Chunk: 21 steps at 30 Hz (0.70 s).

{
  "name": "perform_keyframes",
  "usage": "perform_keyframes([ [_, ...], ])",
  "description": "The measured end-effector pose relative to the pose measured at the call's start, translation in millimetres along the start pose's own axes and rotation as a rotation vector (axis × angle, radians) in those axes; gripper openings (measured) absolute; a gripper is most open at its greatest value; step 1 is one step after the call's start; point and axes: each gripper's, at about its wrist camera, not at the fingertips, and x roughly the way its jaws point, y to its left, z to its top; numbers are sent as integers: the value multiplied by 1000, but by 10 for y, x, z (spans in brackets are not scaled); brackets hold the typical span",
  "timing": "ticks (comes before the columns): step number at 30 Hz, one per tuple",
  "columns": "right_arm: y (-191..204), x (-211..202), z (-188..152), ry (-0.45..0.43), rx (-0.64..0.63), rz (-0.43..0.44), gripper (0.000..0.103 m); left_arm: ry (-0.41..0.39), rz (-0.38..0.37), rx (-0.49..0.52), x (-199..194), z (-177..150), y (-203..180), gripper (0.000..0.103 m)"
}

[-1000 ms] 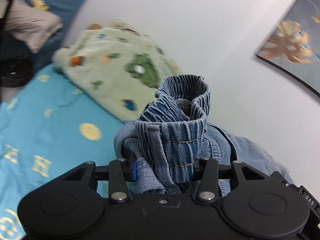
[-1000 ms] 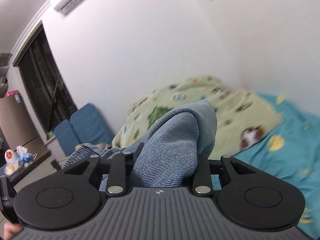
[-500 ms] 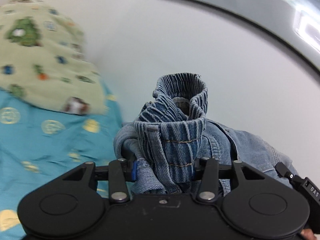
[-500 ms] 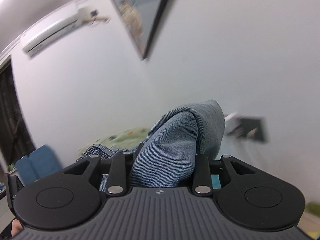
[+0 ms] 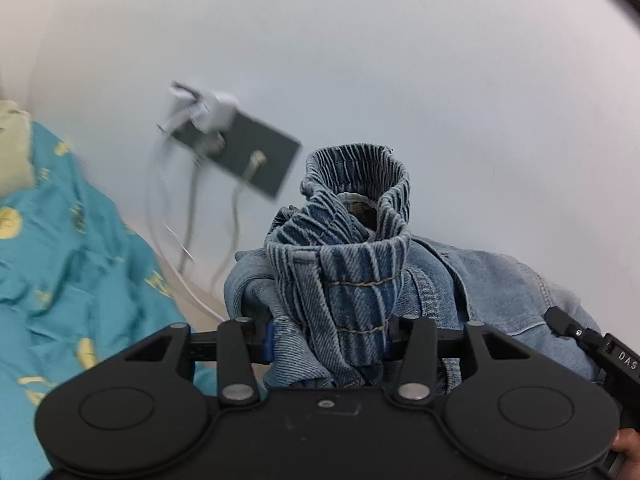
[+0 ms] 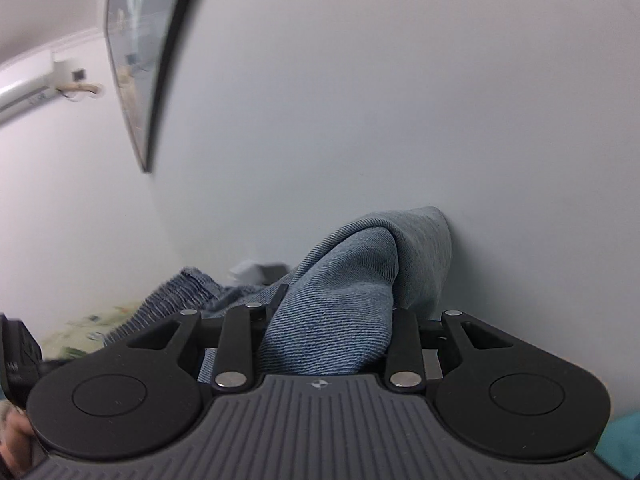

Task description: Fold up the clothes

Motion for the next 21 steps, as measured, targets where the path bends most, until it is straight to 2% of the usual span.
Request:
perform_keyframes([
  [6, -383, 35, -532, 47, -6, -97, 33, 101, -38, 92, 631, -376, 136, 42],
  [10, -568, 170, -936, 161, 12, -161, 33, 178, -14, 123, 899, -617, 207, 42],
  [13, -685, 299, -1211, 251, 63, -221, 34, 163, -24, 119, 931, -780, 296, 43],
  [17, -708, 424, -1297, 268, -11, -255, 35, 149, -30, 97, 912, -831, 313, 43],
  [21, -781, 457, -1212, 285, 16, -265, 36, 171, -19, 93, 915, -833, 294, 46],
])
